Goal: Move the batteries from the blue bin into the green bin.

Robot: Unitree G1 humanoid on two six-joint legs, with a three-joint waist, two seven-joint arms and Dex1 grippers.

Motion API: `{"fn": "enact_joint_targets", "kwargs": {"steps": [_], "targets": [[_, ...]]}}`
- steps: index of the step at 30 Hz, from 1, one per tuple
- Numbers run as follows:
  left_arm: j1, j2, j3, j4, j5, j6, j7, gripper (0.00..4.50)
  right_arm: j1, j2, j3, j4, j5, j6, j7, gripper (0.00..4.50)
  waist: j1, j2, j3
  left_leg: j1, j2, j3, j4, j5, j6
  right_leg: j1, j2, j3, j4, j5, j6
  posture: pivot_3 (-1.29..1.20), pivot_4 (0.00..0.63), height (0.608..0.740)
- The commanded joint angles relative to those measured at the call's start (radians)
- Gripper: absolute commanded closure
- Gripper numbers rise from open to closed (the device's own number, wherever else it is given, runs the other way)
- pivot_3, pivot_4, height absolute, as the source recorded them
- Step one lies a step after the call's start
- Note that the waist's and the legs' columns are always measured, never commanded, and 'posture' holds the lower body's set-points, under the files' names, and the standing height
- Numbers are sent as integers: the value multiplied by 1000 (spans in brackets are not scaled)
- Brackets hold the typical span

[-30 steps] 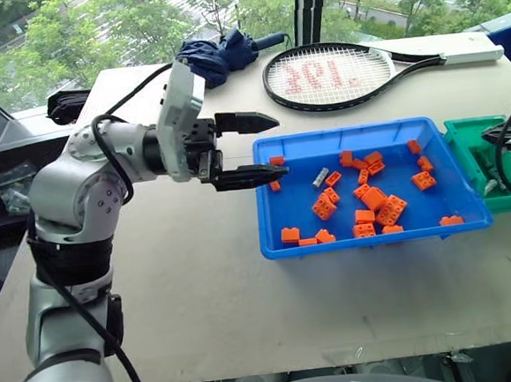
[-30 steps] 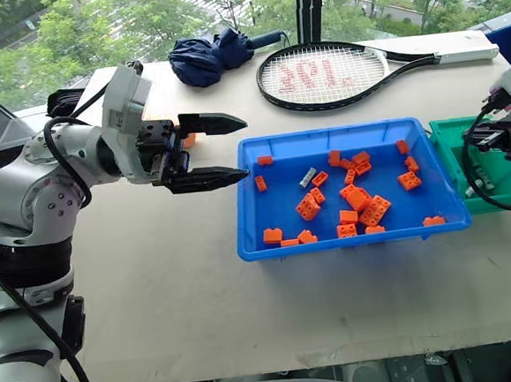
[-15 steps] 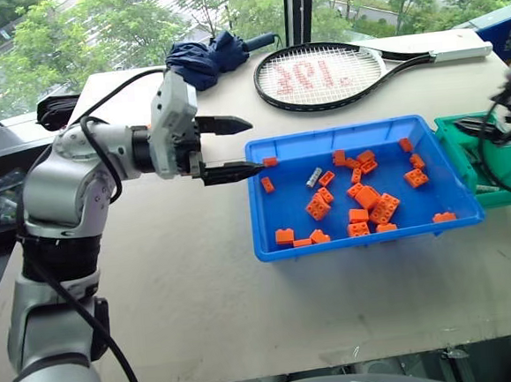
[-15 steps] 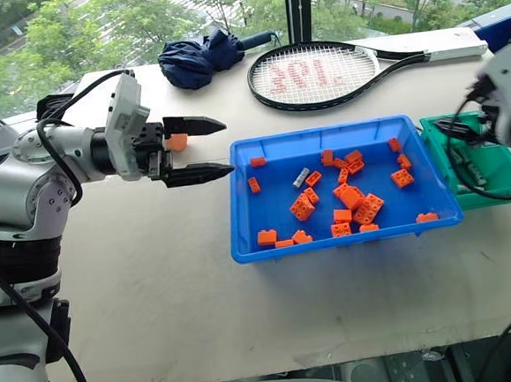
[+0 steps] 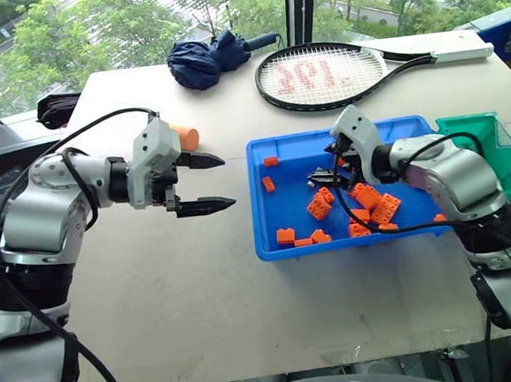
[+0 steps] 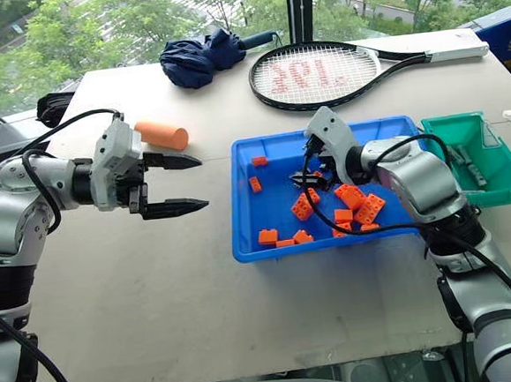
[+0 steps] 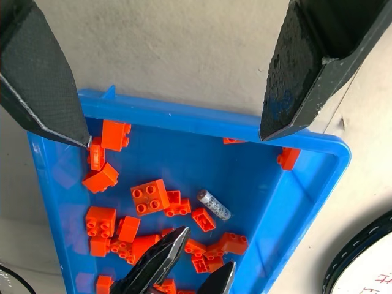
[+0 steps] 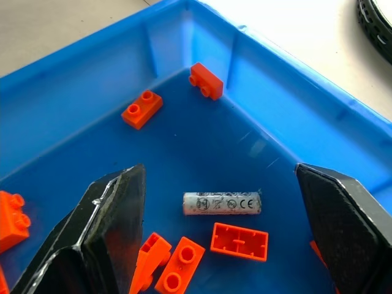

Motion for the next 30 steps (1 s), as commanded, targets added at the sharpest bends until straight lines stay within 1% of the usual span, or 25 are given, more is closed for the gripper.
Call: {"fn": "enact_joint_targets", "kwargs": {"steps": [1, 5, 9, 15, 19, 24, 27, 30], "targets": [[9, 18, 48, -47, -10, -10, 12, 0, -25, 27, 37, 47, -20, -16, 13, 613, -2, 0, 0, 0, 0, 0, 0, 0, 0, 0, 0, 0, 0, 0, 0, 0, 150, 740], [27, 15, 61, -79, -19, 5, 29, 0, -39, 58, 63, 150, -61, -48, -4, 613, -3, 0, 0, 0, 0, 0, -1, 0, 0, 0, 0, 0, 0, 0, 0, 0, 150, 740], [36, 16, 67, -100, -28, 18, 44, 0, -57, 95, 53, 221, -80, -51, -18, 613, -3, 0, 0, 0, 0, 0, -1, 0, 0, 0, 0, 0, 0, 0, 0, 0, 150, 740], [37, 16, 67, -123, -39, 38, 64, 0, -77, 94, 66, 263, -113, -57, 0, 613, -4, 0, 0, 0, 0, 0, 0, 0, 0, 0, 0, 0, 0, 0, 0, 0, 150, 740], [35, 14, 65, -133, -42, 47, 73, 0, -66, 46, 119, 216, -131, -55, 77, 613, -4, 0, 0, 0, 0, 0, 0, 0, 0, 0, 0, 0, 0, 0, 0, 0, 150, 740], [28, 11, 62, -138, -45, 57, 78, 0, -75, -10, 144, 144, -121, -64, 179, 613, -3, 0, 0, 0, 0, 0, 0, 0, 0, 0, 0, 0, 0, 0, 0, 0, 150, 740], [21, 7, 56, -139, -45, 59, 81, 0, -96, -38, 169, 149, -131, -95, 251, 613, -3, 0, 0, 0, 0, 0, 0, 0, 0, 0, 0, 0, 0, 0, 0, 0, 150, 740], [15, 5, 54, -138, -44, 61, 82, 0, -112, -61, 216, 209, -193, -195, 286, 613, -4, 0, 0, 0, 0, 0, 0, 0, 0, 0, 0, 0, 0, 0, 0, 0, 150, 740]]}}
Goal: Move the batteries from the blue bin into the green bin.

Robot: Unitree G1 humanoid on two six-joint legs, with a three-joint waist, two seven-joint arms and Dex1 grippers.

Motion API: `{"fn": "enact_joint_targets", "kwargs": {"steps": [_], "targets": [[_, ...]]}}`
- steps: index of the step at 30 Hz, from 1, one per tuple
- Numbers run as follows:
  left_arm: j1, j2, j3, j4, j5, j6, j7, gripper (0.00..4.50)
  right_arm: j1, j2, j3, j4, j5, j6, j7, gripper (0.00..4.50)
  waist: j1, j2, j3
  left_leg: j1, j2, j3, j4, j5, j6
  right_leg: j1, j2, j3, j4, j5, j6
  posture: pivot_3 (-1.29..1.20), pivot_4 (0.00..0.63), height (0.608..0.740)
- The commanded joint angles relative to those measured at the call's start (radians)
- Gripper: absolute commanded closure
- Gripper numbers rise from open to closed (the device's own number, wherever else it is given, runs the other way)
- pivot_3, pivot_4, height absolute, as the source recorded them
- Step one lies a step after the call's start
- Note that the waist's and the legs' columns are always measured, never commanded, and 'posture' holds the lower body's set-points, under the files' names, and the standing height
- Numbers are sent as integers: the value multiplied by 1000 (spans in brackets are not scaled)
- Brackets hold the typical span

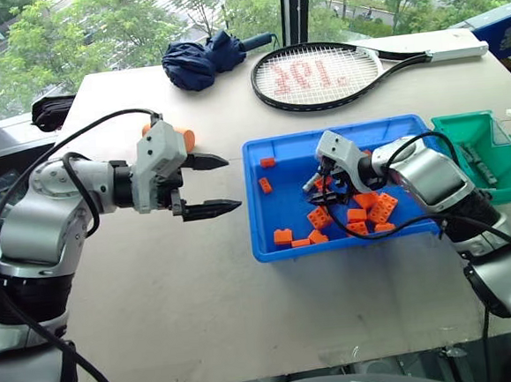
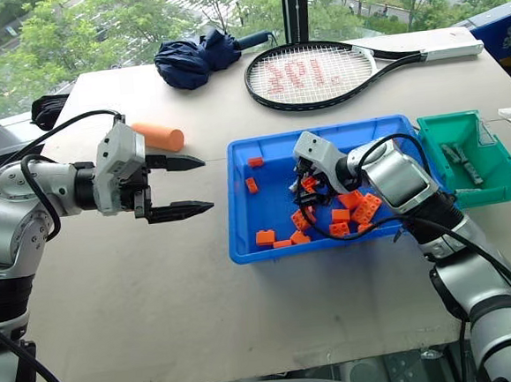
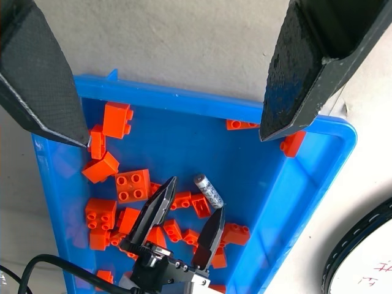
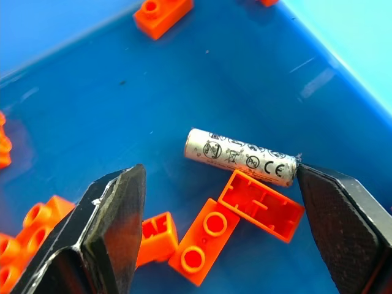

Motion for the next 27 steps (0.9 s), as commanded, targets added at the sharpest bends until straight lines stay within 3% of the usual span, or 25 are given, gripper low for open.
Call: {"fn": "enact_joint_targets", "kwargs": {"steps": [1, 7, 17, 20, 26, 27], "targets": [[-27, 5, 29, -28, -21, 1, 3, 0, -48, -19, 44, 54, -70, -140, 51, 613, 0, 0, 0, 0, 0, 0, 0, 0, 0, 0, 0, 0, 0, 0, 0, 0, 150, 740], [-19, 10, 41, -50, -35, 16, 13, 0, -111, 15, 73, 238, -159, -320, 70, 613, 0, 0, 0, 0, 0, 0, 0, 0, 0, 0, 0, 0, 0, 0, 0, 0, 150, 740], [-1, 19, 61, -78, -57, 38, 33, 0, -150, 74, 60, 363, -174, -389, 191, 613, 0, 0, 0, 0, 0, 0, 0, 0, 0, 0, 0, 0, 0, 0, 0, 0, 150, 740], [2, 19, 65, -83, -57, 41, 35, 0, -151, 78, 62, 373, -182, -382, 223, 1371, -1, 0, 0, 0, 0, 0, 0, 0, 0, 0, 0, 0, 0, 0, 0, 0, 150, 740], [6, 18, 69, -85, -55, 45, 35, 0, -146, 79, 59, 377, -190, -351, 259, 4351, 0, 0, 0, 0, 0, 0, 0, 0, 0, 0, 0, 0, 0, 0, 0, 0, 150, 740], [6, 18, 68, -85, -54, 45, 34, 0, -144, 76, 57, 374, -191, -346, 261, 4487, 0, 0, 0, 0, 0, 0, 0, 0, 0, 0, 0, 0, 0, 0, 0, 0, 150, 740]]}}
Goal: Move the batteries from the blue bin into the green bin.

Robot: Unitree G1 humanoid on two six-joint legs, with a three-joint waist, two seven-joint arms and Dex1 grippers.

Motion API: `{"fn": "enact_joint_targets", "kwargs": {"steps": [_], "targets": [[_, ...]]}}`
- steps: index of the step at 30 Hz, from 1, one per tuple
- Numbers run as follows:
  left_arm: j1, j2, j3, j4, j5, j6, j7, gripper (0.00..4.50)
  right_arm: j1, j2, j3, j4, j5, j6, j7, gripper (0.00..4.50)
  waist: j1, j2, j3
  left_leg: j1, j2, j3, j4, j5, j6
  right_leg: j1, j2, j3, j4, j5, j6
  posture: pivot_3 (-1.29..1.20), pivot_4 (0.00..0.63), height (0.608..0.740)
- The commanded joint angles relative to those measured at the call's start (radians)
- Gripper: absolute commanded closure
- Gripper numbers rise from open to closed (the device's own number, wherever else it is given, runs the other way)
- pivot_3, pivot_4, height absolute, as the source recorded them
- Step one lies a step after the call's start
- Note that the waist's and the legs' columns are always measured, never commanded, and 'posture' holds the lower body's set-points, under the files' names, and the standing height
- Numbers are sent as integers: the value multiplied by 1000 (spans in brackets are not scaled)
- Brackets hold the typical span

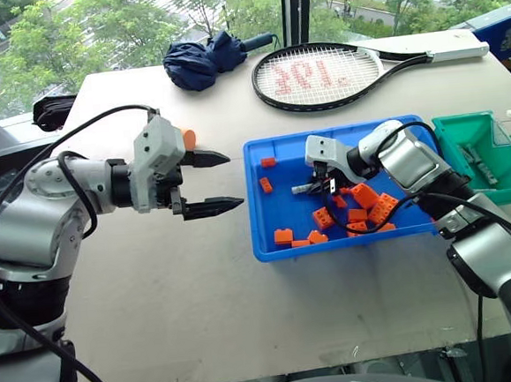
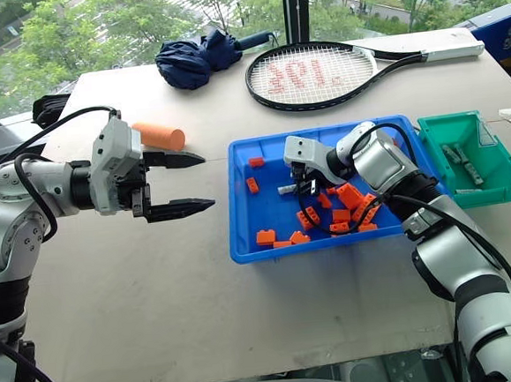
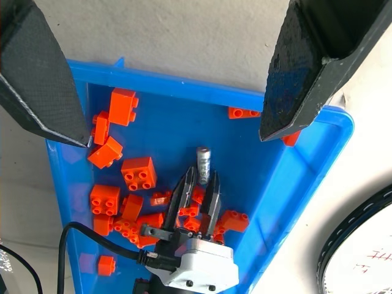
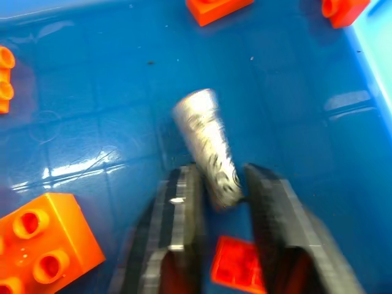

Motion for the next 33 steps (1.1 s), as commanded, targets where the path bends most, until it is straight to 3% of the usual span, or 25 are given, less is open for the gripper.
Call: {"fn": "enact_joint_targets", "kwargs": {"steps": [1, 7, 11, 18, 25, 29, 33], "targets": [[0, 17, 37, -27, -15, -6, 5, 0, -1, -7, -12, -4, -19, 26, 18, 4487, 0, 0, 0, 0, 0, 0, 0, 0, 0, 0, 0, 0, 0, 0, 0, 0, 150, 740], [-10, 5, 22, -14, -8, -16, 1, 0, 11, -19, -78, -120, 19, 114, -6, 4487, 1, 0, 0, 0, 0, 0, 0, 0, 0, 0, 0, 0, 0, 0, 0, 0, 150, 740], [-38, -23, 17, -2, -20, -15, 9, 0, 39, -61, -236, -344, 92, 287, -81, 4487, 3, 0, 0, -1, 0, 0, 0, 0, 0, -1, 0, 0, 0, 0, 0, 0, 150, 740], [-157, -136, -23, 40, -41, 2, 35, 0, 122, -323, -479, -676, 145, 625, -191, 4487, 21, 0, 0, -4, -1, -1, 3, 0, 0, -1, -1, -2, 0, 0, 0, 0, 150, 740], [-280, -243, -109, 161, 13, -69, 8, 0, 324, -582, -697, -684, 129, 658, -287, 4487, 36, -1, 0, -4, -1, 1, 6, 0, 0, -3, -1, 0, 5, 0, 0, 0, 150, 740], [-324, -273, -139, 187, 30, -111, -33, 0, 478, -651, -758, -652, 115, 617, -339, 4487, 29, -1, 0, -4, -1, 3, 7, 0, 0, -3, -2, 1, 7, 0, 0, 0, 150, 740], [-348, -287, -149, 198, 35, -128, -50, 0, 572, -646, -786, -598, 119, 537, -381, 4487, 29, 0, 0, -4, -1, 6, 8, 0, 0, -4, -2, 4, 11, 0, 0, 0, 150, 740]]}}
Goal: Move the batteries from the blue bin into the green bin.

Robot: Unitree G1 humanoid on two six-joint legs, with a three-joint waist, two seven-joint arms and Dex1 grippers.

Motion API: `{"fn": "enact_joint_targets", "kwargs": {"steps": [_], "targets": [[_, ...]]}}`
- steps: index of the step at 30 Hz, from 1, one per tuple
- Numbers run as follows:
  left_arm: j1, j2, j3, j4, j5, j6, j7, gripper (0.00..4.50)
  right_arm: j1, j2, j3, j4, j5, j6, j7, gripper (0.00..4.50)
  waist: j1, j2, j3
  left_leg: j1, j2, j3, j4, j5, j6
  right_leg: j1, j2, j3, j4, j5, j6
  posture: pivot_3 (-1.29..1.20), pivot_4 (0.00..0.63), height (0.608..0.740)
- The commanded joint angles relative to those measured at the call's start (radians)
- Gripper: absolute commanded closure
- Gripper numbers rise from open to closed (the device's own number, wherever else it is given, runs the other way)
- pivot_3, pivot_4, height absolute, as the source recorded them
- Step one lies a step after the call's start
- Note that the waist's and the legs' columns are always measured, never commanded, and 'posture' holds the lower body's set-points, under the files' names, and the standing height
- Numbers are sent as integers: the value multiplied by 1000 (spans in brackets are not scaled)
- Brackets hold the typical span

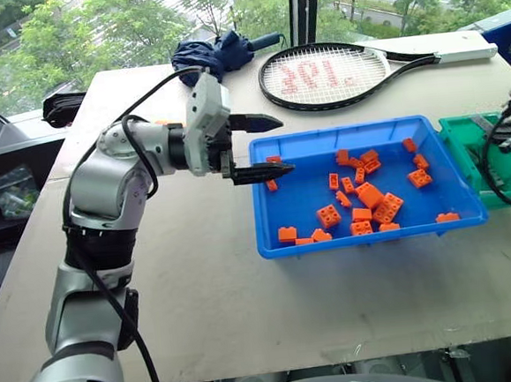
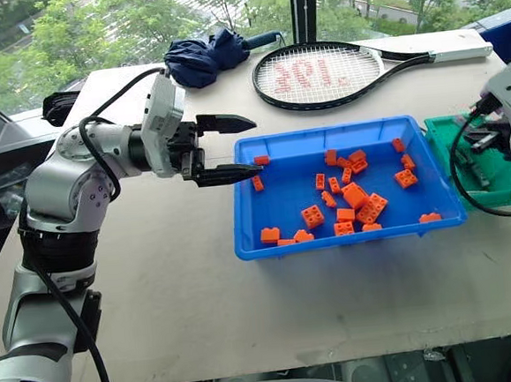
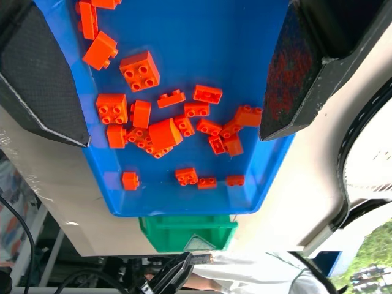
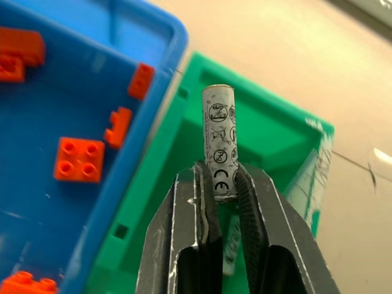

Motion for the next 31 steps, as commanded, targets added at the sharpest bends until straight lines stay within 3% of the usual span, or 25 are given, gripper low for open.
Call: {"fn": "enact_joint_targets", "kwargs": {"steps": [1, 2, 9, 12, 18, 22, 26, 31], "targets": [[-30, -1, 10, 3, 7, -31, -20, 0, 36, -3, -65, 36, 2, -89, -46, 3563, 0, 0, 0, 1, 0, 2, 0, 0, 0, -1, 0, 2, 1, 0, 0, 0, 150, 740], [-33, -1, 10, 5, 8, -32, -22, 0, 42, -1, -71, 54, 6, -109, -53, 3409, 0, 0, 0, 1, 0, 3, 0, 0, 0, -1, 0, 3, 2, 0, 0, 0, 150, 740], [35, 41, 39, -7, 45, -69, -16, 0, 129, 16, -184, 24, 70, -163, -59, 81, 4, 1, 0, 1, 0, 3, 0, 0, 0, -1, 0, 4, 1, 0, 0, 0, 150, 740], [170, 94, 96, -42, 75, -111, 27, 0, 276, 99, -366, -58, 166, -205, -1, 81, 2, 0, 0, 2, 1, 3, -3, 0, 0, -1, 1, 4, 0, 0, 0, 0, 150, 740], [461, 127, 265, -173, 45, -81, 161, 0, 693, 272, -618, -148, 290, -562, 246, 81, 17, 1, 0, 4, 1, 4, -2, 0, 0, 1, 1, 5, 1, 0, 0, 0, 150, 740], [704, 94, 285, -254, 84, -159, 201, 0, 832, 272, -620, -37, 327, -701, 399, 81, 24, 2, -1, 9, 1, 6, -5, -1, 1, 5, 2, 7, -1, 0, 0, 0, 150, 740], [854, 83, 302, -246, 116, -213, 215, 0, 861, 252, -587, 44, 334, -756, 442, 29, 30, 2, -1, 23, 4, 8, -13, -3, 5, 19, 3, 8, -11, 1, -1, 0, 150, 740], [956, 84, 284, -214, 175, -318, 207, 0, 865, 247, -531, 149, 307, -859, 450, 29, 34, 3, -2, 23, 6, 8, -14, -2, 3, 20, 5, 7, -16, 2, -3, 0, 150, 740]]}}
